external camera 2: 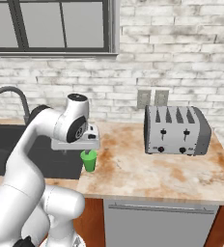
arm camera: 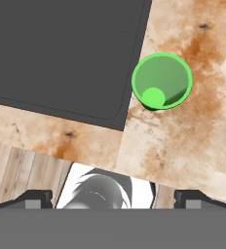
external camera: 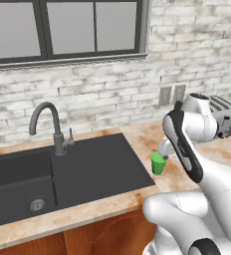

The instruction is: Pick the cup and bowl from the counter and place them on the counter next to the sink.

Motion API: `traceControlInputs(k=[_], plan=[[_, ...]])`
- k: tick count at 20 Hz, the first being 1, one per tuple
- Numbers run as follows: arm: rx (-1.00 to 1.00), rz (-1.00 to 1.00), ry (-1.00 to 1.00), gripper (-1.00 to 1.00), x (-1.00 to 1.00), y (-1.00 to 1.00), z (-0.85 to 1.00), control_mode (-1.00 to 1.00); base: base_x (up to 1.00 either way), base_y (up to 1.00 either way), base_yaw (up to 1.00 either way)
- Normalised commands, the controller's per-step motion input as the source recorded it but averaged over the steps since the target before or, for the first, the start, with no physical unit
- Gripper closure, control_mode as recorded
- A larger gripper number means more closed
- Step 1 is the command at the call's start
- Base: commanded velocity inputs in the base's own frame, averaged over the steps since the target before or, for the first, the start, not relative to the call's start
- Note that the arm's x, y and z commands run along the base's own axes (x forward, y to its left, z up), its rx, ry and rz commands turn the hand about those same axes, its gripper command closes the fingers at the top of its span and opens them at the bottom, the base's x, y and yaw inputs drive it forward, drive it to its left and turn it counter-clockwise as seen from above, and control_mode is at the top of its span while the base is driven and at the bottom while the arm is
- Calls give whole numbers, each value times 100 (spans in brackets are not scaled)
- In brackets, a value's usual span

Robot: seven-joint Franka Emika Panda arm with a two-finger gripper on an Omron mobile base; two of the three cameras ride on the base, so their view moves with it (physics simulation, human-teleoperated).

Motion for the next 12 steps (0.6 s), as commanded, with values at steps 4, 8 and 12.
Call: traceControlInputs(k=[4, 8, 12], plan=[[0, 0, 0, -100, 0, 0, 0, -100, 0, 0, 0], [0, 0, 0, -100, 0, 0, 0, -100, 0, 0, 0], [0, 0, 0, -100, 0, 0, 0, 100, 0, 0, 0]])
